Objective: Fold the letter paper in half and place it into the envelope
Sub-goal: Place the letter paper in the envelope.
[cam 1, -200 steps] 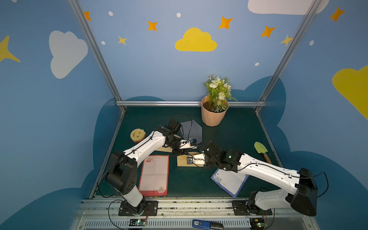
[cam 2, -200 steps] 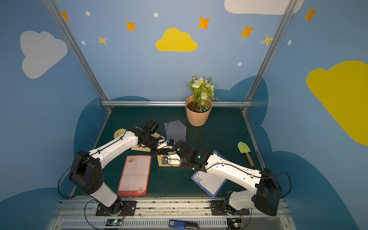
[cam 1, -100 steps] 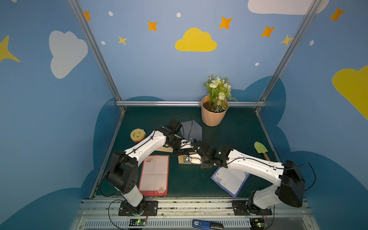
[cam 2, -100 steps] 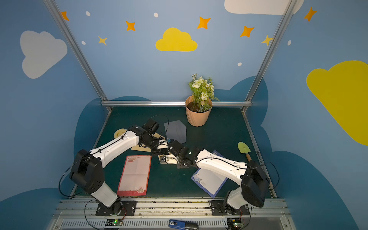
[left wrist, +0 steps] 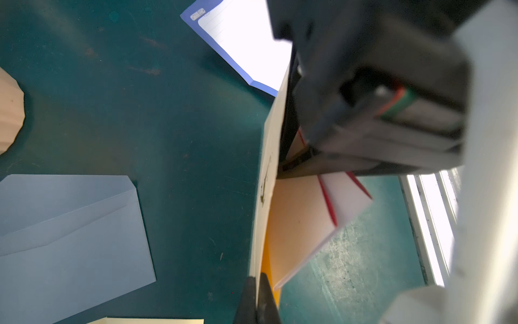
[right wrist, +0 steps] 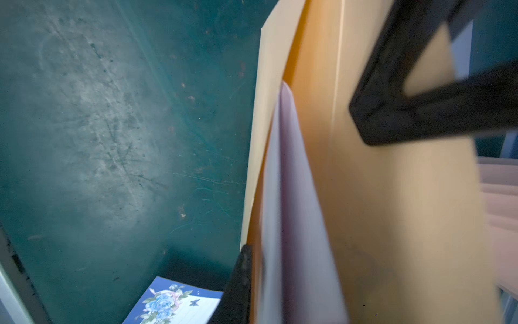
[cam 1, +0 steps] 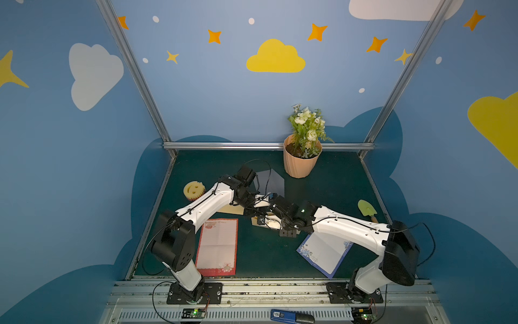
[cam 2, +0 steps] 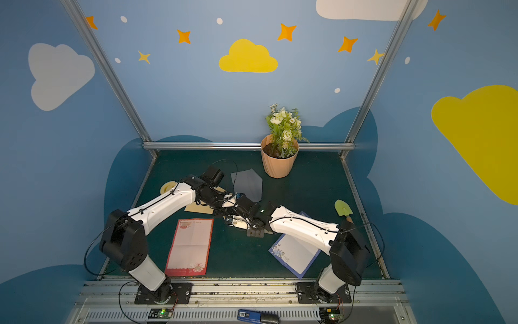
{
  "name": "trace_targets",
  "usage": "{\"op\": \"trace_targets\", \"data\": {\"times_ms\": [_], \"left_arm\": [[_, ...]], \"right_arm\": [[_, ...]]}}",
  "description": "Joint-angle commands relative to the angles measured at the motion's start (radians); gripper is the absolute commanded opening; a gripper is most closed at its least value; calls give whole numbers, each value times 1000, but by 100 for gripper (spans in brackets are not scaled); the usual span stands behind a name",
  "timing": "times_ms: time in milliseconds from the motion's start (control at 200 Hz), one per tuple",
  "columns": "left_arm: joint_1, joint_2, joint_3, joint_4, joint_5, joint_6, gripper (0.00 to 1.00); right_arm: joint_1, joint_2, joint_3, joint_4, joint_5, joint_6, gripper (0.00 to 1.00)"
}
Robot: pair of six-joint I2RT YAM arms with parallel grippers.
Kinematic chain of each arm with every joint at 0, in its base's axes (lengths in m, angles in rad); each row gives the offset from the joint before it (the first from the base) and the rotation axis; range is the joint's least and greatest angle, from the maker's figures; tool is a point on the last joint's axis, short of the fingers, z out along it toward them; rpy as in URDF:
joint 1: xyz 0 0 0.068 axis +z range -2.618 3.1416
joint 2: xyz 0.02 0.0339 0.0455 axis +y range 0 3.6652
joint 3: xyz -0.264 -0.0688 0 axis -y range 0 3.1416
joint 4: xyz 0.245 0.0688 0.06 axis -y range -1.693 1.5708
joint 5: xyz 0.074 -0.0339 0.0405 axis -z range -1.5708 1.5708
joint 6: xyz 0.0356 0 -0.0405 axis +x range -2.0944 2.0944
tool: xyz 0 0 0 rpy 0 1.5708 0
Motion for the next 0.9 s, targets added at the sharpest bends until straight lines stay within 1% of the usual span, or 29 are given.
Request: {"op": "trace_targets", "data": {"times_ms": [0, 145, 355, 431, 456, 771, 896], "left_arm": [[-8, 18, 11, -56, 28, 6, 3], [-8, 20, 13, -57, 29, 4, 3], [-8, 24, 18, -60, 31, -2, 3], [-8, 23, 18, -62, 34, -2, 4], [-8, 24, 18, -62, 35, -2, 3], [-8, 19, 26, -69, 46, -6, 3], [-8, 14, 26, -70, 50, -8, 3]], "right_arm": [[-37, -86, -4, 38, -50, 138, 24], [-54, -138, -36, 61, -99, 186, 26], [-59, -171, -67, 93, -156, 233, 22], [-60, -170, -74, 109, -158, 232, 20], [-60, -171, -75, 114, -157, 265, 19], [-61, -138, -80, 159, -134, 328, 12], [-60, -125, -86, 178, -118, 353, 11]]}}
